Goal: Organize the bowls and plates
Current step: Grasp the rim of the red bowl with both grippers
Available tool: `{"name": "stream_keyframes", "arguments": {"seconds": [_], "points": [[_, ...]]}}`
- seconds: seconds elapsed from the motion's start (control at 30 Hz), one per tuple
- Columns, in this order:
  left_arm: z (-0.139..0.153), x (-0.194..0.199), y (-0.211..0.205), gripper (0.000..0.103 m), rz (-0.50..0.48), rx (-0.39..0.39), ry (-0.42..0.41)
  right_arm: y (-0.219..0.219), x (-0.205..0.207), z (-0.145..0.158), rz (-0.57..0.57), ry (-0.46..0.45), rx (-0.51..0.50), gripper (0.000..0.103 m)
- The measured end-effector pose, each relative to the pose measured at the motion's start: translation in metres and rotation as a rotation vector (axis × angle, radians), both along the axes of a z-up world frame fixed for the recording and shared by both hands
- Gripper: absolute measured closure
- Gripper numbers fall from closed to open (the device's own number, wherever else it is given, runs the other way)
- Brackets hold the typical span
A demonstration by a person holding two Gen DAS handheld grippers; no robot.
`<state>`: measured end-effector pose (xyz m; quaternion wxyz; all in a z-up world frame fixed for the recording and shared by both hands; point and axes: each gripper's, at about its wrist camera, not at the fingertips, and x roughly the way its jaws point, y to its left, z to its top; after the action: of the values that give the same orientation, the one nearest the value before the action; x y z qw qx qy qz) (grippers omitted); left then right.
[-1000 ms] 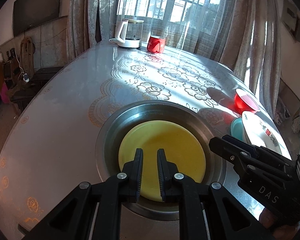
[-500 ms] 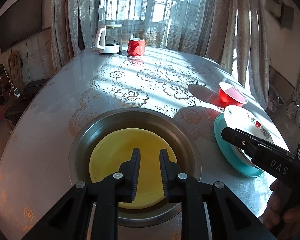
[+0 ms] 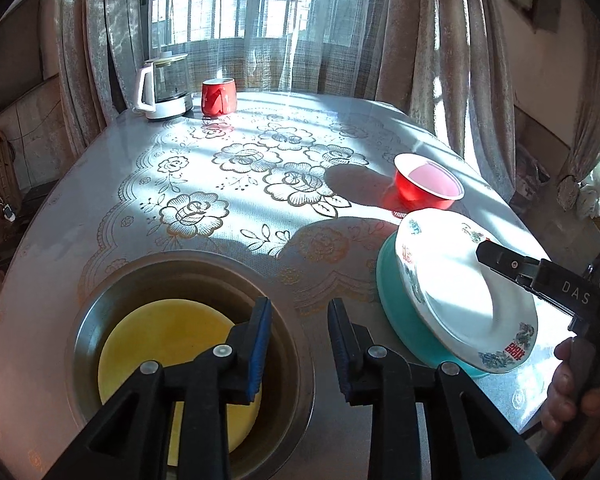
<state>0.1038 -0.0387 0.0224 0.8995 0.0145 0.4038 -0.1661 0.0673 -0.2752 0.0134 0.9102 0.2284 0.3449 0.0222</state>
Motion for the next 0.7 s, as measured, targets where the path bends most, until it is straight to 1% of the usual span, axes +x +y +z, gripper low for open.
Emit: {"name": "stream_keyframes", "arguments": {"seconds": [0.1, 0.27, 0.43, 0.63, 0.7], "points": [[0.002, 0.011, -0.011, 0.073, -0.014, -0.026, 0.018, -0.022, 0.002, -0.001, -0.048, 0.015, 0.020, 0.067], [0.007, 0.032, -0.031, 0.073, -0.045, -0.076, 0.054, -0.052, 0.015, 0.004, -0.090, 0.018, 0.074, 0.067], [0.011, 0.055, -0.059, 0.073, -0.077, -0.087, 0.054, -0.074, 0.037, 0.006, -0.135, 0.036, 0.101, 0.067], [0.009, 0.089, -0.094, 0.073, -0.116, -0.131, 0.090, -0.096, 0.066, 0.002, -0.180, 0.054, 0.103, 0.067], [0.007, 0.101, -0.105, 0.074, -0.116, -0.137, 0.095, -0.101, 0.077, 0.000, -0.188, 0.065, 0.100, 0.071]]}}
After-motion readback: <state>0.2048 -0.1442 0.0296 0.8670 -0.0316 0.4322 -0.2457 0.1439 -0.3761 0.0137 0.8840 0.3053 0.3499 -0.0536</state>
